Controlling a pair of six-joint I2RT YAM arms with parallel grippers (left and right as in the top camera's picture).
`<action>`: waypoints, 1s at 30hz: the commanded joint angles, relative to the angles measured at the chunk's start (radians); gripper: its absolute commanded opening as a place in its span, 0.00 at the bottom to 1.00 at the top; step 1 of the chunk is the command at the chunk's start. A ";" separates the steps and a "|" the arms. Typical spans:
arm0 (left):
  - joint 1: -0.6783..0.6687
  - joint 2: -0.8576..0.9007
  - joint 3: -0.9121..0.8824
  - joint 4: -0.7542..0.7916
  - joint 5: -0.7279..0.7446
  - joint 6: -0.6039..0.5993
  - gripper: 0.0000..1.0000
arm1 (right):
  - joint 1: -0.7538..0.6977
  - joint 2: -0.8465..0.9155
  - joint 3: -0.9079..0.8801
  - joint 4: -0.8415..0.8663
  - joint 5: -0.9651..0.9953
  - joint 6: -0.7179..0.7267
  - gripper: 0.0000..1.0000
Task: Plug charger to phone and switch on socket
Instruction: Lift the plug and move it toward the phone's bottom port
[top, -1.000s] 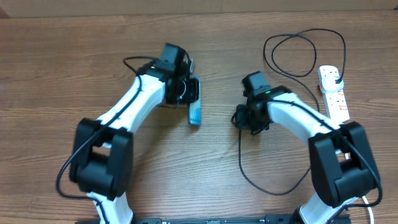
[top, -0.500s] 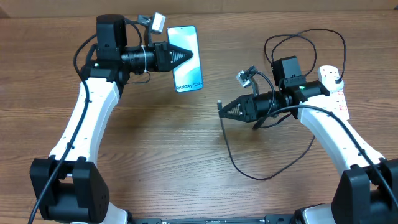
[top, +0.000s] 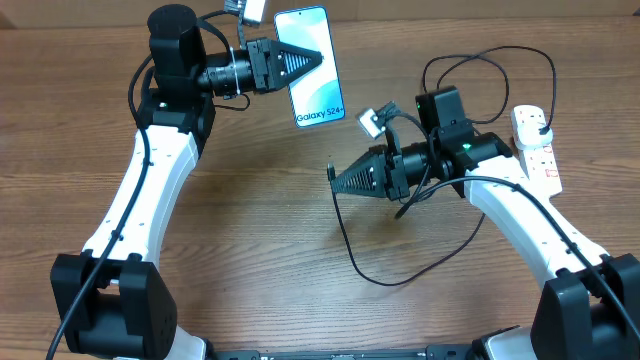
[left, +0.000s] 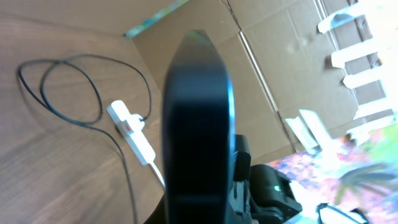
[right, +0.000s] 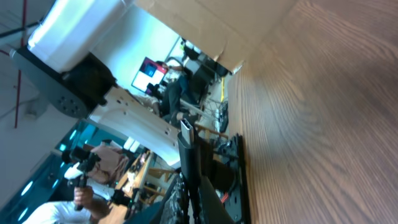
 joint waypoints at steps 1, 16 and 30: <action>0.003 -0.042 0.014 0.003 0.055 -0.096 0.04 | -0.006 -0.005 0.018 0.116 -0.010 0.225 0.04; 0.021 -0.042 0.014 -0.005 0.146 -0.098 0.04 | 0.008 -0.005 0.018 0.489 0.132 0.632 0.04; 0.045 -0.042 0.014 -0.099 0.084 -0.001 0.04 | 0.074 -0.005 0.018 0.488 0.167 0.632 0.04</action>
